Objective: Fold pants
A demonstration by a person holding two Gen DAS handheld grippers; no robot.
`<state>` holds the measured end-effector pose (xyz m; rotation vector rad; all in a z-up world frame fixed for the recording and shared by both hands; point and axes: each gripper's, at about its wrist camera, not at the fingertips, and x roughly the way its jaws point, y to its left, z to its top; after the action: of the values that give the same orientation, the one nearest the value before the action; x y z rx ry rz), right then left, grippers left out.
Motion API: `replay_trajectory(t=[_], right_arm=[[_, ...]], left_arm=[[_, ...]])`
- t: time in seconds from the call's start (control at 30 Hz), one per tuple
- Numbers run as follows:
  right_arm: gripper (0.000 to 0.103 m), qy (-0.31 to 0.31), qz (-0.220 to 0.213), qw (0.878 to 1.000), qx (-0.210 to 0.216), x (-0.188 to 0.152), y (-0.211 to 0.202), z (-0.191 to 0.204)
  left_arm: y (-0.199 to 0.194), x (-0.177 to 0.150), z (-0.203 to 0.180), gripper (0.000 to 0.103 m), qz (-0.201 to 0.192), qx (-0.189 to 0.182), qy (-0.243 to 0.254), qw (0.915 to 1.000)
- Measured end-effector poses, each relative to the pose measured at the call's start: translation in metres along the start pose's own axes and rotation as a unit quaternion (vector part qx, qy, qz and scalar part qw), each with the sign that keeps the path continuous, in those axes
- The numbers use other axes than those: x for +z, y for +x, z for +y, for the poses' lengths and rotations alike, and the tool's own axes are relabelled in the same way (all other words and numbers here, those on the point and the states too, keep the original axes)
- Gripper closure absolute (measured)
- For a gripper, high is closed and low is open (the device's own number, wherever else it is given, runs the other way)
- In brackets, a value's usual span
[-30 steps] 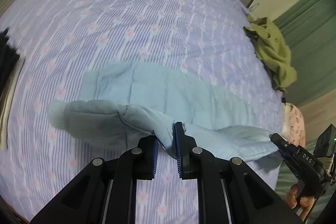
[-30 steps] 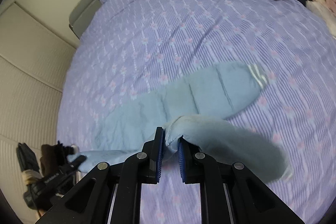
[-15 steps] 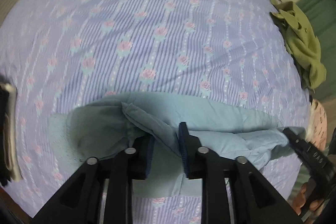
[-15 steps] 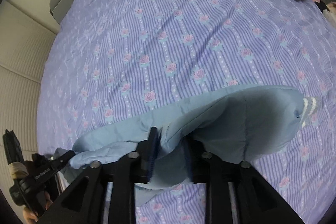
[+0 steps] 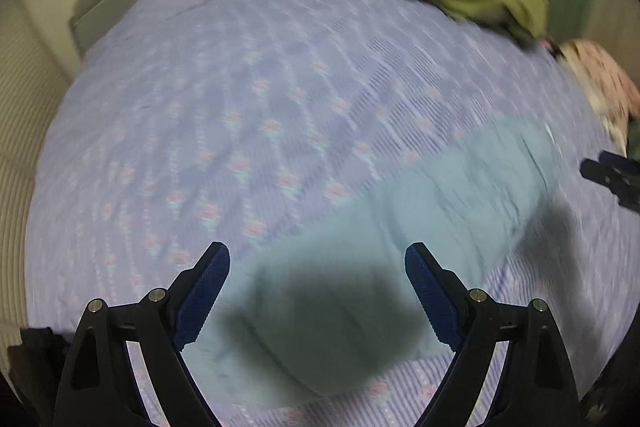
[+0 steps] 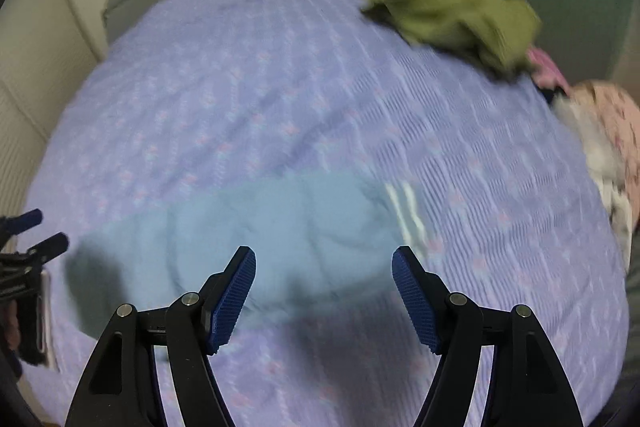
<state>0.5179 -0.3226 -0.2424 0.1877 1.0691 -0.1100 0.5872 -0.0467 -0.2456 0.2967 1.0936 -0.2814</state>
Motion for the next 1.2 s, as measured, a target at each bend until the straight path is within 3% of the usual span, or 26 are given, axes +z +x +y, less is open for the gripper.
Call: replay_trajectory(t=[0.2,0.3,0.53,0.57,0.6,0.67,0.77,0.8,0.87,0.9,1.0,1.13,1.2], right_arm=[[0.031,0.104,0.04,0.993,0.044,-0.018,0.036,-0.062],[0.031,0.136,0.043,0.988,0.064,-0.015,0.052,-0.078],[0.033,0.166,0.078,0.976,0.114,0.001,0.093,-0.072],[0.049,0.17,0.086,0.974,0.12,0.002,0.101,-0.071],[0.073,0.173,0.092,0.973,0.118,0.003,0.105,-0.068],[0.084,0.164,0.11,0.974,0.113,0.005,0.108,-0.063],[0.085,0.133,0.119,0.983,0.047,0.007,0.082,-0.056],[0.085,0.128,0.135,0.982,0.01,0.005,0.076,-0.055],[0.081,0.124,0.145,0.982,-0.004,0.006,0.077,-0.052],[0.07,0.112,0.134,0.984,-0.01,0.008,0.078,-0.048],[0.043,0.048,0.075,0.994,-0.056,0.017,0.06,-0.023],[0.039,-0.02,0.001,0.992,-0.127,0.022,0.02,0.013],[0.028,-0.041,-0.027,0.995,-0.086,0.022,0.002,0.033]], left_arm=[[0.034,-0.025,-0.056,0.013,0.041,0.004,0.043,0.9983],[0.055,-0.036,-0.063,0.014,0.076,0.0,0.031,0.9966],[0.066,-0.046,-0.072,0.013,0.096,-0.016,-0.001,0.9952],[0.067,-0.046,-0.069,0.013,0.102,-0.014,-0.003,0.9947],[0.069,-0.047,-0.068,0.013,0.104,-0.013,-0.006,0.9945],[0.069,-0.049,-0.061,0.013,0.109,-0.016,-0.024,0.9937],[0.068,-0.051,-0.049,0.013,0.112,-0.024,-0.045,0.9925],[0.068,-0.051,-0.046,0.013,0.112,-0.026,-0.049,0.9921],[0.065,-0.056,-0.045,0.013,0.111,-0.024,-0.055,0.992],[0.062,-0.056,-0.044,0.013,0.108,-0.02,-0.056,0.9924],[0.045,-0.064,-0.032,0.013,0.087,-0.004,-0.069,0.9938],[0.008,-0.083,0.001,0.013,0.041,0.019,-0.106,0.9934],[-0.012,-0.096,0.03,0.013,0.015,0.029,-0.127,0.9914]])
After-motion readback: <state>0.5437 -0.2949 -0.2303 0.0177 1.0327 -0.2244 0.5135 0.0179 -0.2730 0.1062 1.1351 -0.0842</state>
